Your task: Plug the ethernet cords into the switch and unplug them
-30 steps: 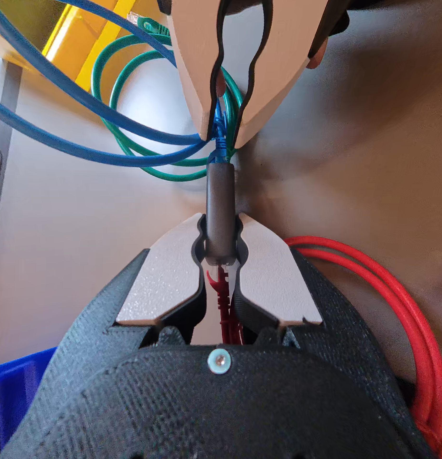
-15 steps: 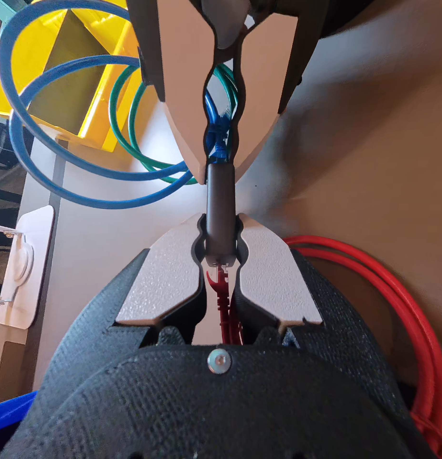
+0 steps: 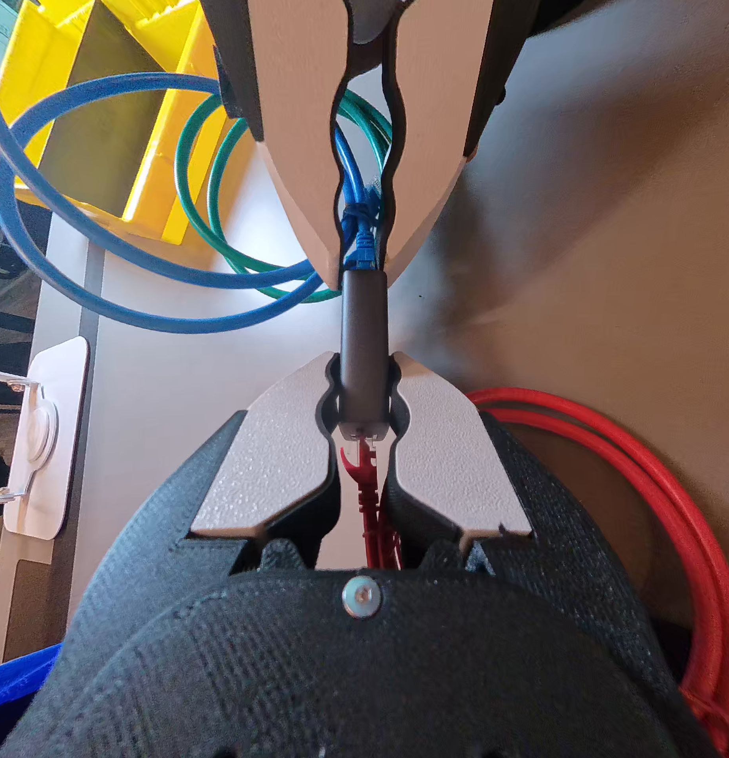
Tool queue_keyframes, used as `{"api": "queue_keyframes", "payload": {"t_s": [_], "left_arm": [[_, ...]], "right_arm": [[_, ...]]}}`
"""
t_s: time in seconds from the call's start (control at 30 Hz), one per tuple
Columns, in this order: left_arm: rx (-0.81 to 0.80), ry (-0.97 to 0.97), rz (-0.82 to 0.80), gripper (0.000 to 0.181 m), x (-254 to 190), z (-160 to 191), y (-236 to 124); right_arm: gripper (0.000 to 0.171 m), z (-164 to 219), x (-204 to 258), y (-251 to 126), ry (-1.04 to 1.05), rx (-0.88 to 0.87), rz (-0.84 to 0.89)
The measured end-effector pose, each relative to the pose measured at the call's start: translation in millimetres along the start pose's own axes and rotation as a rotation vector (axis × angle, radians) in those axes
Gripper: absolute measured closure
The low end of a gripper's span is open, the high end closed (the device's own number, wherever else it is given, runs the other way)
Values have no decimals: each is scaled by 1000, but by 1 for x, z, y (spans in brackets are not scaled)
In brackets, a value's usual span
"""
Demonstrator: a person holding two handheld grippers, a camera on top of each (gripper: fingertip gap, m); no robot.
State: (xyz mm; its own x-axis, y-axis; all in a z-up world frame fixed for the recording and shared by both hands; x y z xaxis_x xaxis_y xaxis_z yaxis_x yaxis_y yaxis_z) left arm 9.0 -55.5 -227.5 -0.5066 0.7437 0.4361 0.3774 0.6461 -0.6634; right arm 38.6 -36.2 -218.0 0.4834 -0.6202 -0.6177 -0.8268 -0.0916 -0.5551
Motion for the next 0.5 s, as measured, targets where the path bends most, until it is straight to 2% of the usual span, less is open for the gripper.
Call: {"api": "queue_keyframes", "payload": {"t_s": [0.13,0.27,0.5], "left_arm": [[-11,1,-2,160,1,-2,-1],[-1,27,-20,160,3,-3,-3],[31,54,32,159,-4,4,-1]], "right_arm": [[156,-1,0,-2,11,-3,-16],[158,-3,-2,-2,-67,9,12],[158,-2,9,4,-169,-26,-79]]}}
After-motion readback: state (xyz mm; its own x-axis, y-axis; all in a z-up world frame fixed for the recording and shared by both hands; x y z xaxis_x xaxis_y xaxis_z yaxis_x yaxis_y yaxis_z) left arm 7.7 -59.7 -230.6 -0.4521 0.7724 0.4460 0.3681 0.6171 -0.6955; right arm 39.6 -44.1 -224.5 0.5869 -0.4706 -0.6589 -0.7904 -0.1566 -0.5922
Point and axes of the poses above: each gripper's, where its closed fingertips meet, y out along the fingers, z out of its underside, x = y × z across the jaws, the point moved 1 cm from there along -y, back along the fingers, and after that the axes turned 3 degrees about z, right-handed, at the moved point
